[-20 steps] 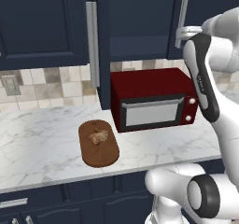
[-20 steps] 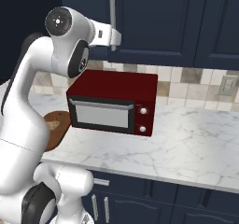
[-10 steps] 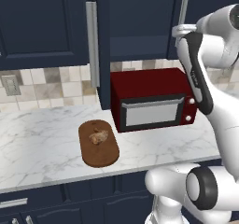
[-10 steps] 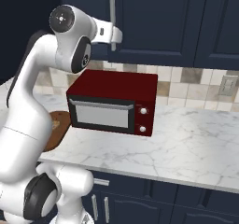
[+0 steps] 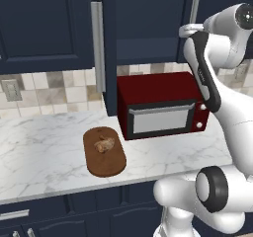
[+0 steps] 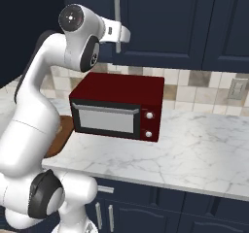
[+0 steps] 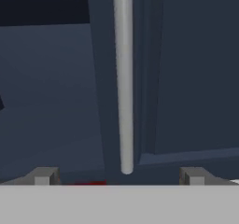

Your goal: Open the cabinet, retrieve the rolling pin, and place it next to the meat on the cutting board to prepare for tenderizing.

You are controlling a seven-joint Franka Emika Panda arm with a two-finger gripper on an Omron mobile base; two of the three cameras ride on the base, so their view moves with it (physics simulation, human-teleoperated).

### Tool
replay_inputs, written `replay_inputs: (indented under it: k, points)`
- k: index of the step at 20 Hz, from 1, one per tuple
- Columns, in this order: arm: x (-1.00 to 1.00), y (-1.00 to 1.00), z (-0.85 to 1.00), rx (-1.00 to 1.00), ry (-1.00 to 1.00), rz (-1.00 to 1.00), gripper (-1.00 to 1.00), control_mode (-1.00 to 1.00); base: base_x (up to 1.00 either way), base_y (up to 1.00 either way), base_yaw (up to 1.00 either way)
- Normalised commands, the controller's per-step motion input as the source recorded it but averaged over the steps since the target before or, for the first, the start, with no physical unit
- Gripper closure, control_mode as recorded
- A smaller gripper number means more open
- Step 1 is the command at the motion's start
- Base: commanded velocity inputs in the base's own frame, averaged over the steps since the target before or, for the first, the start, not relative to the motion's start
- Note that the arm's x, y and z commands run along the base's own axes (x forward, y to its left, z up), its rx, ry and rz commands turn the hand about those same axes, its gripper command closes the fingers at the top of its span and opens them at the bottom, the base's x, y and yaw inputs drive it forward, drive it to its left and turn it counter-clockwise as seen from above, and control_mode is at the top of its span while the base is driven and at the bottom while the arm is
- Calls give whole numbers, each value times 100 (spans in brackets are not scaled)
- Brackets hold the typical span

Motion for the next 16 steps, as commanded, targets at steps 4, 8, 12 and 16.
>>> replay_inputs:
  k: [4, 8, 12, 16]
  points:
    - [20, -12, 0, 0, 0, 0, -100, -100, 0, 0, 0]
    - [24, -11, 0, 0, 0, 0, -100, -100, 0, 0, 0]
    - [28, -4, 0, 0, 0, 0, -100, -100, 0, 0, 0]
    - [29, 0, 0, 0, 0, 0, -100, -100, 0, 0, 0]
